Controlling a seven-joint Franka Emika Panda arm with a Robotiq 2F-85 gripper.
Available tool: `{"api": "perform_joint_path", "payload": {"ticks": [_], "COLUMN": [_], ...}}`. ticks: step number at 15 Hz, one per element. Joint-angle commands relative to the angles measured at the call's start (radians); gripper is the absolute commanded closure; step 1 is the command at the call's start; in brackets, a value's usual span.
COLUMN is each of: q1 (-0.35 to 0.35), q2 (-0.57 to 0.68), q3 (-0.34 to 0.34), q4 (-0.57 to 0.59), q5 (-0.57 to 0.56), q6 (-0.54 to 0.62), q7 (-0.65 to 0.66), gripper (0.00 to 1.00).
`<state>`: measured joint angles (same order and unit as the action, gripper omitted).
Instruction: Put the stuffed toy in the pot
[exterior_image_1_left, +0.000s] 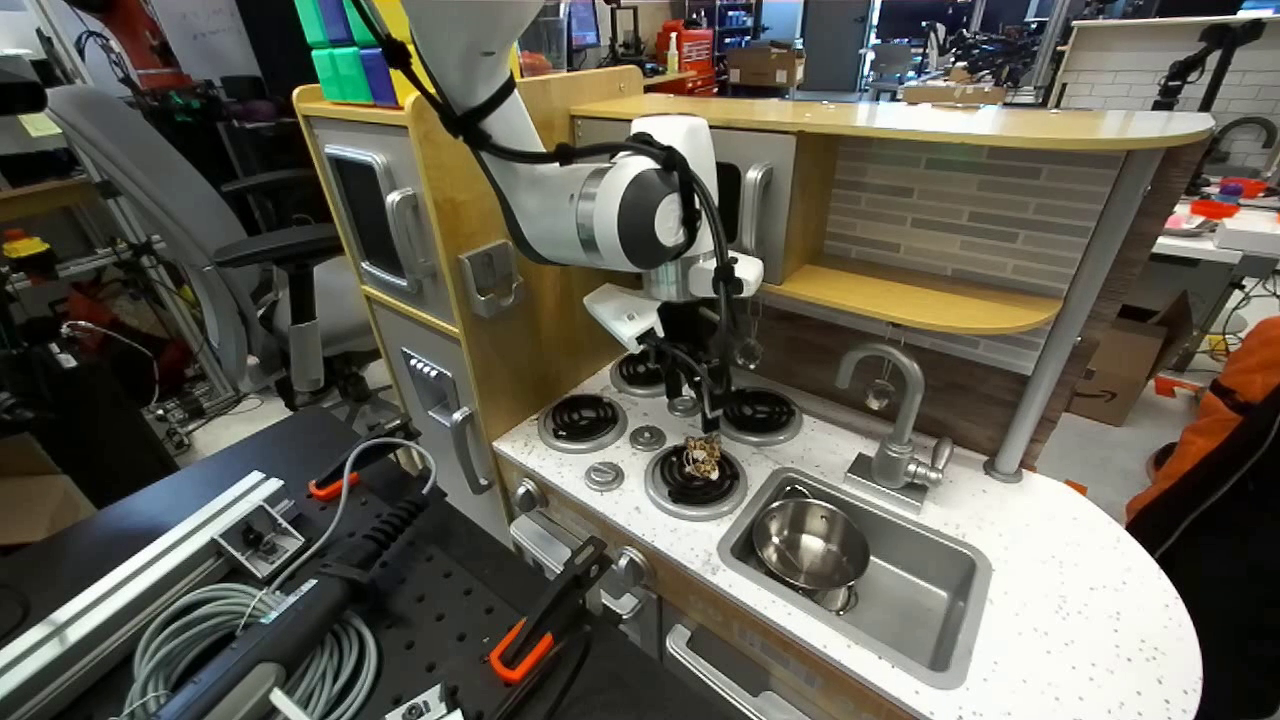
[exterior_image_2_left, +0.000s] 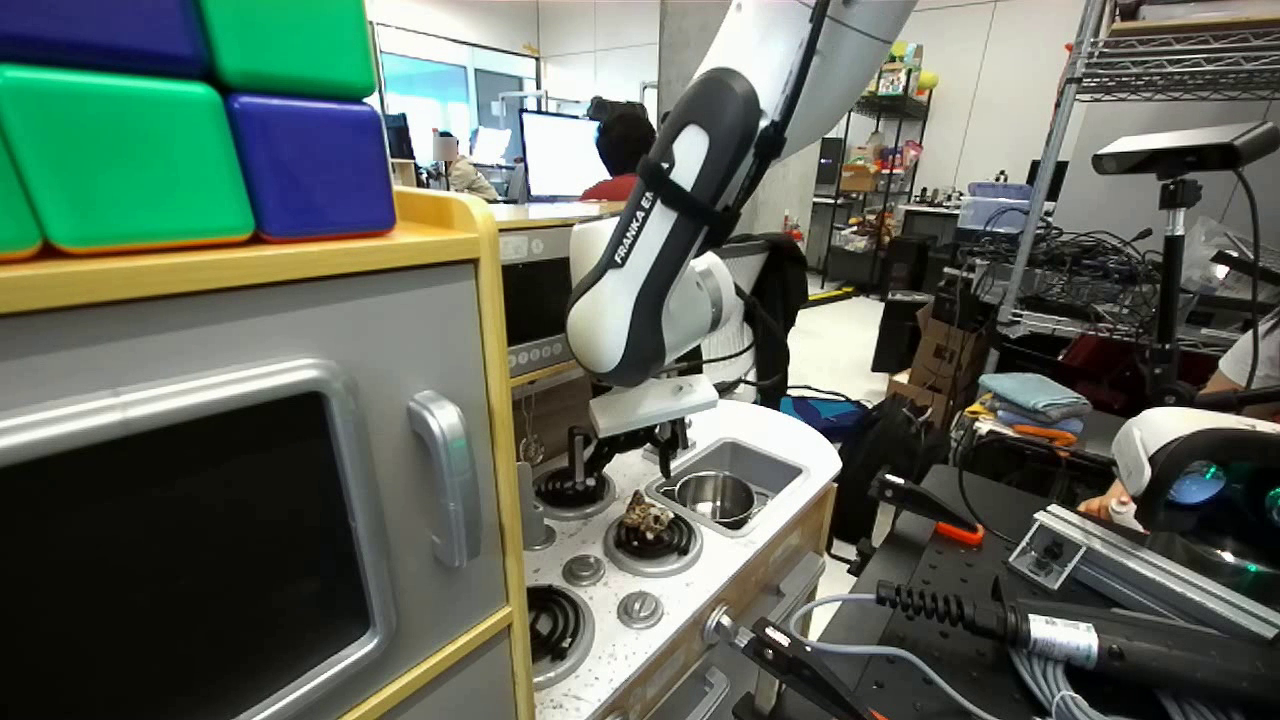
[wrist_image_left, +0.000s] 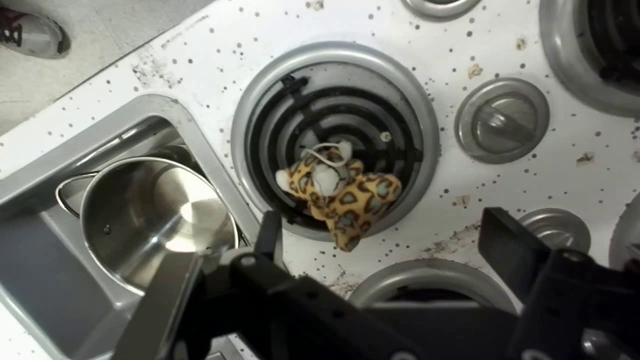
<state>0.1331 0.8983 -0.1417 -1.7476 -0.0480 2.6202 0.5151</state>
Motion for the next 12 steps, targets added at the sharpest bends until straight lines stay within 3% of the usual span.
{"api": "perform_joint_path", "payload": {"ticks": [1, 8, 9, 10, 12], "q1": [0.036, 0.017, 0.010, 0.010, 0.009], "q2": [0.095, 0.152, 0.159, 0.164, 0.173], "q3": [-0.038, -0.054, -0.049, -0.050, -0.050], "q4": [0.131, 0.179, 0.190, 0.195, 0.211], "q5": [0.026, 0.029, 0.032, 0.032, 0.030], "q6": [-0.048, -0.120, -0.135, -0.142, -0.155], "q7": [0.031, 0.030, 0.025, 0.028, 0.029], "gripper": [0.00, 0.00, 0.04, 0.26, 0.31]}}
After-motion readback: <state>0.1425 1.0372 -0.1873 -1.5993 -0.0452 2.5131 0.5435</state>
